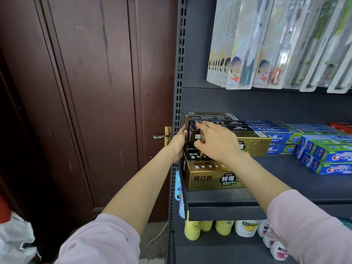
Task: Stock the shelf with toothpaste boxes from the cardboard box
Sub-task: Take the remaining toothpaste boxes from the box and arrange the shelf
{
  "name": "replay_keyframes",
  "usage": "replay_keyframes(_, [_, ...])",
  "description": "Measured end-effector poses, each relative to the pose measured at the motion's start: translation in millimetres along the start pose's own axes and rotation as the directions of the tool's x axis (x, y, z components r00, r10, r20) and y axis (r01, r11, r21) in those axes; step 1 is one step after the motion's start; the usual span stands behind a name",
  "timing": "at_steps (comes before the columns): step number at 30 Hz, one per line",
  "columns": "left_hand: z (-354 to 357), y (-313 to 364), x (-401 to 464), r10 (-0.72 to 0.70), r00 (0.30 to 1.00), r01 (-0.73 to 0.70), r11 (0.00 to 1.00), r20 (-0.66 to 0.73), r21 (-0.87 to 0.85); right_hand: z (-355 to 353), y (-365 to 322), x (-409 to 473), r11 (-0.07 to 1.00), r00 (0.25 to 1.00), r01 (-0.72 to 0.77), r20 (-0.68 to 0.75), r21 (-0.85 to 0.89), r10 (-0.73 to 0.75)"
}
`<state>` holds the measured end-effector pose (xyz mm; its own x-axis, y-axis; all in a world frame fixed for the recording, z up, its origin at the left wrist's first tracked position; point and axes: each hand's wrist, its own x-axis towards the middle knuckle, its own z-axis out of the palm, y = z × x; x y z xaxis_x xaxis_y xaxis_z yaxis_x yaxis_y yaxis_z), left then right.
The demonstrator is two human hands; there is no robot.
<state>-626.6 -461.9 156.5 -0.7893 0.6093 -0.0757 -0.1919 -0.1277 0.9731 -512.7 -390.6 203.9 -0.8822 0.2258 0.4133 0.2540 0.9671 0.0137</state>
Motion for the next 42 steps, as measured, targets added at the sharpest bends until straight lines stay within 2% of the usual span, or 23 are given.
replay_keyframes(3, [1, 3, -12, -0.004, 1.0, 0.005, 1.0, -0.029, 0.007, 0, 0, -1, 1.0, 1.0, 0.002, 0.007, -0.005, -0.002])
replay_keyframes(8, [-5, -2, -33, -0.011, 1.0, 0.012, 0.998, -0.021, 0.061, 4, -8, -20, 0.999, 0.984, 0.04, -0.176, 0.031, -0.034])
replay_keyframes(10, [-8, -8, -35, -0.042, 0.999, 0.043, 0.994, -0.011, 0.101, 7, -11, -32, 0.996, 0.981, 0.03, -0.191, 0.088, -0.013])
replay_keyframes(13, [-5, -19, -36, -0.065, 0.998, 0.068, 0.985, -0.025, 0.16, 14, -12, -39, 0.997, 0.984, 0.015, -0.177, 0.079, -0.001])
replay_keyframes(16, [2, -25, -42, -0.075, 0.994, 0.085, 0.987, -0.078, 0.138, 13, -9, -39, 0.997, 0.987, 0.026, -0.157, 0.068, -0.015])
replay_keyframes(22, [18, -34, -40, -0.077, 0.992, 0.088, 0.991, -0.101, 0.102, -2, 1, -36, 0.988, 0.998, 0.056, -0.042, 0.145, -0.051])
replay_keyframes(32, [38, -12, -73, -0.088, 0.98, 0.1, 0.993, -0.178, 0.064, -7, 9, -32, 0.958, 0.994, 0.097, 0.015, 0.269, -0.105])
replay_keyframes(35, [42, -10, -77, -0.059, 0.977, 0.078, 0.993, -0.203, 0.087, -9, 8, -35, 0.955, 0.995, 0.096, -0.012, 0.281, -0.096])
replay_keyframes(37, [45, -7, -77, 0.022, 0.969, 0.003, 0.995, -0.247, 0.101, -10, 14, -40, 0.967, 0.994, 0.069, -0.094, 0.244, -0.047])
replay_keyframes(40, [56, 6, -79, 0.255, 0.887, -0.138, 0.942, -0.385, 0.306, -10, 32, -46, 0.993, 0.984, -0.026, -0.175, 0.112, 0.045])
replay_keyframes(42, [66, 14, -77, 0.343, 0.86, -0.148, 0.875, -0.377, 0.46, -13, 45, -46, 0.981, 0.969, -0.15, -0.178, 0.127, 0.171])
